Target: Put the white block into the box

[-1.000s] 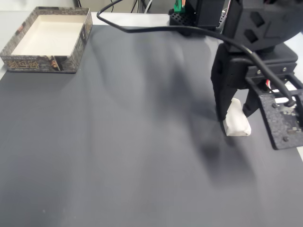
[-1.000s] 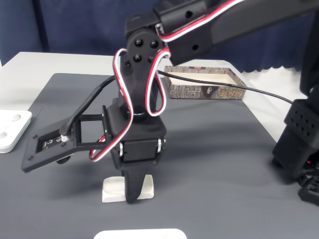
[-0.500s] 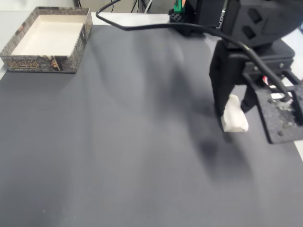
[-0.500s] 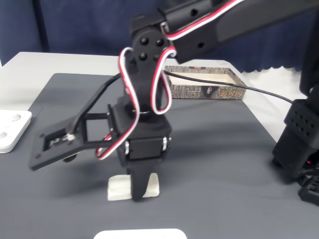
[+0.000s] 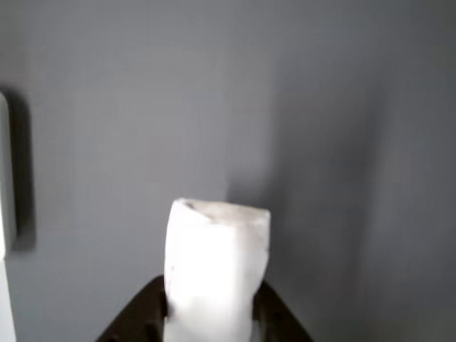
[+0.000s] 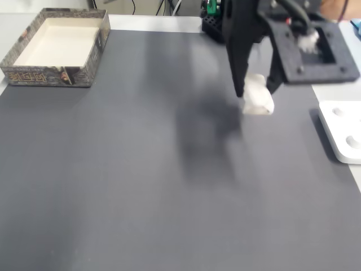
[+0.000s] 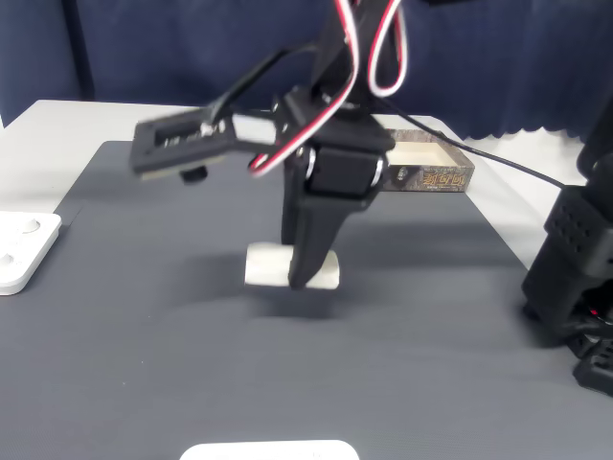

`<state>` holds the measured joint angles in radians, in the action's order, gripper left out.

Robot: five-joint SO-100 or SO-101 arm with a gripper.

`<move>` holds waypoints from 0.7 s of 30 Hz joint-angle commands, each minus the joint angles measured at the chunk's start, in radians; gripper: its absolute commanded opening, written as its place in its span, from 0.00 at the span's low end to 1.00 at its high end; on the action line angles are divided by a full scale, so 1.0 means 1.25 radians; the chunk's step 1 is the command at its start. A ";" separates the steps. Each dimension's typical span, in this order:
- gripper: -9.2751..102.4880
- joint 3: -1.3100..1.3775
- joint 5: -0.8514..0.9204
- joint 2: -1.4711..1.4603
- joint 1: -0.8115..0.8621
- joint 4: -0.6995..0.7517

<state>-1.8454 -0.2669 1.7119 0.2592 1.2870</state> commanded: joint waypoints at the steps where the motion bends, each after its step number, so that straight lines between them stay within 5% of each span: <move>1: 0.07 -0.006 -0.029 0.119 0.076 0.009; 11: 0.07 -0.038 -0.145 0.283 0.335 0.033; 21: 0.07 -0.006 -0.256 0.164 0.519 0.044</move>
<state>-1.9006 -0.5369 1.9528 0.8299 1.3392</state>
